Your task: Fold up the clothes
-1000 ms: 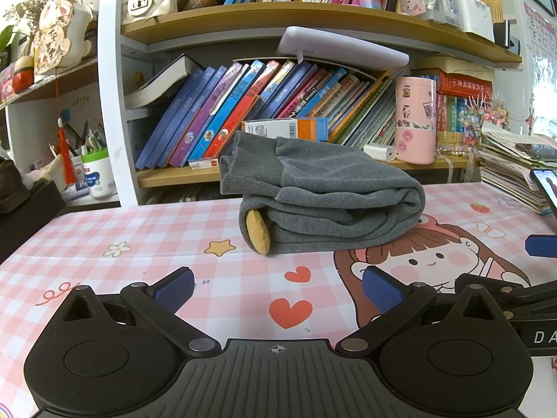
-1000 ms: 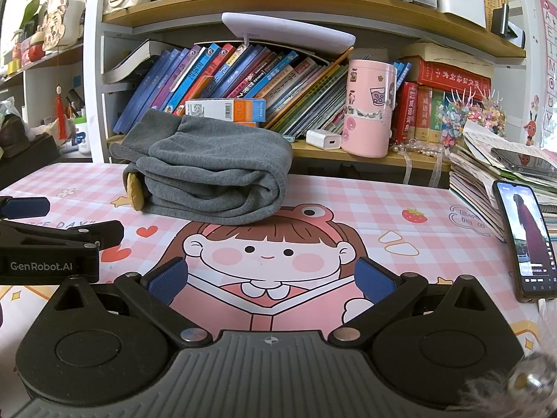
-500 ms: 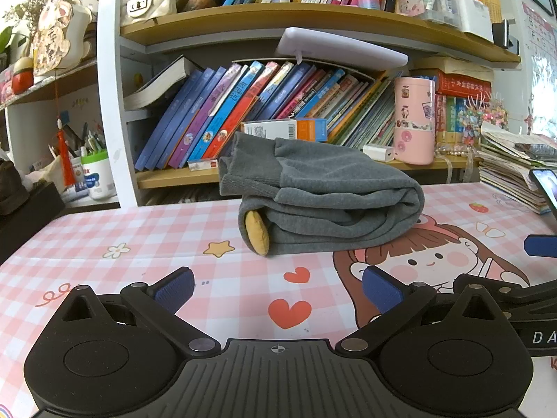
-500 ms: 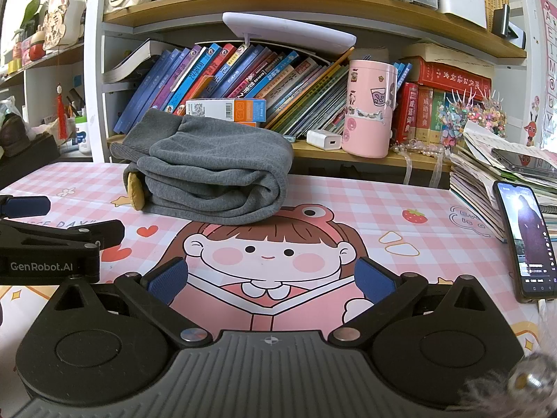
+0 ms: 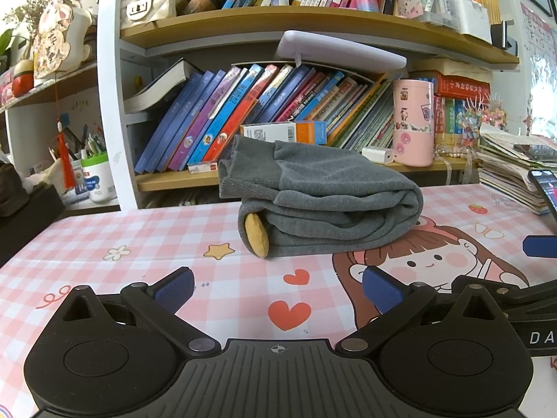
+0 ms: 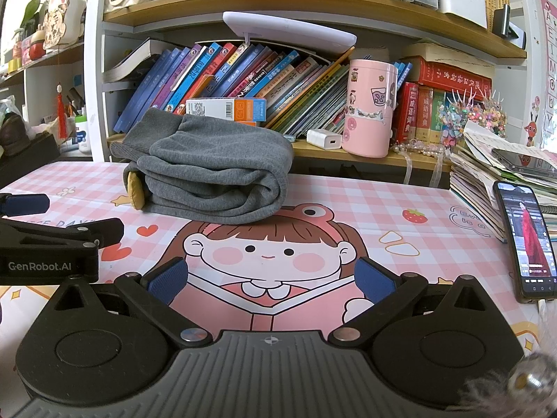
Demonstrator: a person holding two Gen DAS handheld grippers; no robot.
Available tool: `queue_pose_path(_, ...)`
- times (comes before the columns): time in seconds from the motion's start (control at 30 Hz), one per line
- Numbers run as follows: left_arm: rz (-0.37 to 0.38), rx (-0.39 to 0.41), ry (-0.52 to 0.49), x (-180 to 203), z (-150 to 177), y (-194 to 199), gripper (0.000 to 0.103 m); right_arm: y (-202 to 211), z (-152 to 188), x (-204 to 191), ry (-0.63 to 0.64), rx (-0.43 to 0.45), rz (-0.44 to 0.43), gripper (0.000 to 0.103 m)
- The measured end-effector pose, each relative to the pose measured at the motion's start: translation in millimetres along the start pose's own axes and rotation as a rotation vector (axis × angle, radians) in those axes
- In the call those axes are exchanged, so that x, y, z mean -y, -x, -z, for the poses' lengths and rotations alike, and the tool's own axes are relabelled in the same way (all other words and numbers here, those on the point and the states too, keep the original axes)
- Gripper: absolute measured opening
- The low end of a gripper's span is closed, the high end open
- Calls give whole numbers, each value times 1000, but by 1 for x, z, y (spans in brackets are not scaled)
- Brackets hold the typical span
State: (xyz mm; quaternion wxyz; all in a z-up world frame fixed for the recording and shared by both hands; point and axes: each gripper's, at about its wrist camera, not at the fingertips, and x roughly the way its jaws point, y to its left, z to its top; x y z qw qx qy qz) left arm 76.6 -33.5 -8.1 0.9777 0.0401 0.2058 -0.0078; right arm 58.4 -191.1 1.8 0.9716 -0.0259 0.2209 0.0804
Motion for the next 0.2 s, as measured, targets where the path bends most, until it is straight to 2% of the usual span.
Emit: queue_pose_path(0.2,-1,0,2,1,1,0,103,0,0,0,1,-2,0,103)
